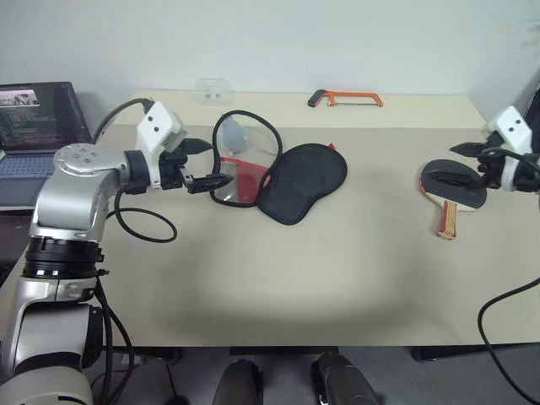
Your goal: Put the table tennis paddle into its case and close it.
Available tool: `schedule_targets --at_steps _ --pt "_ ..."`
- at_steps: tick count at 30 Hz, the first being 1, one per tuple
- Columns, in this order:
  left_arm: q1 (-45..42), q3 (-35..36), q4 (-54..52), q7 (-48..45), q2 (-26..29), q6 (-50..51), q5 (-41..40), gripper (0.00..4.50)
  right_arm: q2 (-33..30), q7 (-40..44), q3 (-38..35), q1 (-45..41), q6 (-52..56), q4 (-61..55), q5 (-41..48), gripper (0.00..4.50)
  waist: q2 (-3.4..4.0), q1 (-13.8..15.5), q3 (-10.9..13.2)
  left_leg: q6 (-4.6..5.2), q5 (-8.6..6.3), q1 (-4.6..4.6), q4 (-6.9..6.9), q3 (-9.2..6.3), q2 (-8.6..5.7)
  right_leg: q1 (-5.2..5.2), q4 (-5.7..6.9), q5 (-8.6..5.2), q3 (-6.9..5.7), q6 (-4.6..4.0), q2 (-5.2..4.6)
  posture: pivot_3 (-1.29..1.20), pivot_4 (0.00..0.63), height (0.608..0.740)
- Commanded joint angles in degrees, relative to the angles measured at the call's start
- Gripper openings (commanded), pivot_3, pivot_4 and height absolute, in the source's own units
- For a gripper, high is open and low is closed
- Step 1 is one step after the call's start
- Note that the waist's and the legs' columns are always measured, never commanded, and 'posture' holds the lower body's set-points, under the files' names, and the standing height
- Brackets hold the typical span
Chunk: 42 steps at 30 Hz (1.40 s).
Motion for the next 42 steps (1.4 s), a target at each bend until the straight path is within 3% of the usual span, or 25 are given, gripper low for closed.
schedule_targets --at_steps 1,9,16,24,32,42 --pt "0.8 2.5 -0.6 0.0 2.4 0.1 -0.1 4.50 -0.4 1.2 -1.0 -0.2 0.8 -5.5 1.6 4.47 0.03 0.1 0.0 0.00 0.00 -0.01 0.00 0.00 0.00 -0.01 -0.01 0.00 0.00 0.00 0.00 0.00 0.150 0.740" --pt "-1.9 2.7 5.2 7.4 -1.1 -1.4 2.5 4.50 -1.4 1.3 -2.8 4.0 5.2 -13.3 3.9 4.47 0.02 1.4 0.0 0.00 0.00 -0.07 0.06 0.00 -0.02 0.00 0.00 0.01 -0.10 0.02 -0.05 0.00 0.150 0.740" --pt "-10.2 2.4 22.9 20.3 -4.7 -3.2 9.1 4.50 -0.6 -0.4 -4.1 7.0 8.6 -22.8 6.9 4.47 0.02 1.6 0.0 0.00 0.00 -0.07 0.04 -0.02 -0.01 -0.02 0.00 0.02 -0.08 0.03 -0.02 0.00 0.150 0.740" --pt "-17.5 -0.3 37.8 19.9 -13.4 -2.2 10.9 4.50 -1.1 -3.1 -5.7 10.7 12.0 -29.9 9.3 4.47 0.01 1.7 0.0 0.00 0.00 -0.20 0.08 -0.03 -0.05 -0.02 -0.05 0.02 -0.23 0.04 -0.04 0.00 0.150 0.740" --pt "-22.1 -2.5 53.3 29.0 -20.2 -6.5 16.7 4.50 -2.6 -5.1 -8.0 13.5 14.6 -33.5 10.8 4.47 0.01 1.6 0.0 0.00 0.00 -0.22 0.08 -0.03 -0.07 -0.03 -0.06 0.02 -0.22 0.04 -0.04 0.00 0.150 0.740" --pt "-21.8 -1.3 56.1 26.0 -24.8 -7.3 16.1 4.50 -4.1 -5.8 -8.9 14.9 16.7 -36.4 12.5 4.47 0.00 1.6 0.0 -0.01 0.00 -0.23 0.07 -0.03 -0.08 -0.03 -0.06 0.02 -0.22 0.04 -0.04 0.00 0.150 0.740"
